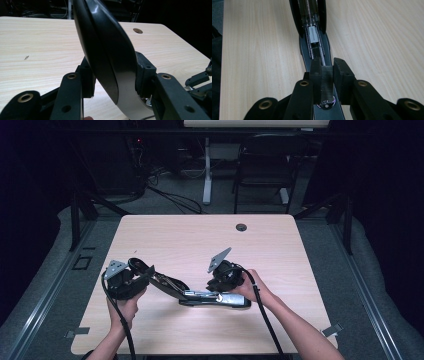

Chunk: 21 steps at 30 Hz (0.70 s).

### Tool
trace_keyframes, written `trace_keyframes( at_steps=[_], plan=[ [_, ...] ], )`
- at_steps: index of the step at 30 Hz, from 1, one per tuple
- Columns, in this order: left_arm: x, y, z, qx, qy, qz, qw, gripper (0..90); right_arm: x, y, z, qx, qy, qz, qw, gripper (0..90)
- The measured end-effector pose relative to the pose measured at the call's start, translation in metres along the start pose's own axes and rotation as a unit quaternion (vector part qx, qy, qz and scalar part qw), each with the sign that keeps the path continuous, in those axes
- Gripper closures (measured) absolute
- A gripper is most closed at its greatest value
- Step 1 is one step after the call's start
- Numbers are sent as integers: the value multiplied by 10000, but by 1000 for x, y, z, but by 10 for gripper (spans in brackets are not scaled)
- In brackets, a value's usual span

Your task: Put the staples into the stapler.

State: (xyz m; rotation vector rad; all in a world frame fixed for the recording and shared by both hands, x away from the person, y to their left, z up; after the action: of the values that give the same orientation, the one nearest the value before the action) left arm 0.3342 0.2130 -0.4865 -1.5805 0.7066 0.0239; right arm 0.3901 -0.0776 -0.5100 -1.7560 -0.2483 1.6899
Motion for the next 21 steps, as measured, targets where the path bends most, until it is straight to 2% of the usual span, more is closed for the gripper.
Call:
trace_keyframes(
  at_steps=[4,10,21],
  plan=[
    [-1,0,0,11,26,41,10000,593,5,0,-1,-65,-99,22,9999,784],
    [-1,0,0,22,33,49,10000,592,12,1,-5,-284,-260,70,9992,783],
    [-1,0,1,23,49,54,10000,592,17,6,-10,-381,-431,99,9983,783]
  ],
)
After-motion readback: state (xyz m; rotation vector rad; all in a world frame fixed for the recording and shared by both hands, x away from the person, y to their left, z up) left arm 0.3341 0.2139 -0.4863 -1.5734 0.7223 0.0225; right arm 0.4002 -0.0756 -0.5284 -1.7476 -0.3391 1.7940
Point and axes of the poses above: each handheld gripper's, and its own axes: x roughly forward along the jaws, y roughly out of its underside, z roughly to its left, the point moved 2 cm from there along x, roughly forward along the jaws, and after that the axes turned 4 degrees about x, right-handed, at the moved point
